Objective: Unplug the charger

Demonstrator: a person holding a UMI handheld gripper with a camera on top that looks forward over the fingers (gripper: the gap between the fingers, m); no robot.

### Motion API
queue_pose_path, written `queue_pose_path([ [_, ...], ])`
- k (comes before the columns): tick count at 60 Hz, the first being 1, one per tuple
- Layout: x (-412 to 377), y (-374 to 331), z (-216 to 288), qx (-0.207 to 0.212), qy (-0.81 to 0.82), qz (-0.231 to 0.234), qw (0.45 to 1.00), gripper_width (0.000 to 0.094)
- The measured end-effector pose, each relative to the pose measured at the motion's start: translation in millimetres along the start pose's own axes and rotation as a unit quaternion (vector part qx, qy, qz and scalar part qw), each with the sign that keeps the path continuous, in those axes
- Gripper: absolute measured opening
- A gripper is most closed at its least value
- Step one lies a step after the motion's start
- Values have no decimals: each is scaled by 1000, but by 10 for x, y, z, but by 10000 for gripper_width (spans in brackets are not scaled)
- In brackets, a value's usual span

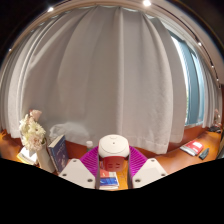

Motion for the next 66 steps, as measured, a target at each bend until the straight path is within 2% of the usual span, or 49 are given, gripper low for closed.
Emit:
queue_pose_path([
  [13, 340, 88, -1380, -159, -2, -11, 987, 371],
  [22, 355, 141, -2121, -216, 2, 6, 976, 381],
  [29, 317, 165, -2478, -250, -3, 28, 968, 381],
  [31, 312, 159, -2519, -258, 1, 34, 965, 408],
  [32, 319, 177, -2512, -248, 1, 35, 968, 405],
  [38, 330, 191, -2510, -254, 4, 45, 966, 415],
  [48, 325, 237, -2509, -263, 0, 70, 962, 505],
  [50, 319, 237, -2514, -267, 3, 73, 961, 567],
  [54, 323, 231, -2510, -275, 7, 74, 959, 758],
  [56, 336, 220, -2495, -274, 7, 71, 959, 815],
  [66, 352, 68, -2336, -262, -3, 54, 964, 813],
])
Point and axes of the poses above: the point between the fingertips, and its own axes, seen from behind it with the camera up: x to the right, z up, y forward, the way the camera looks, the point moved 10 cm from there along -y, backward, against the way the camera looks, and after that the axes turned 8 degrees about -y, right-handed, at the moved point
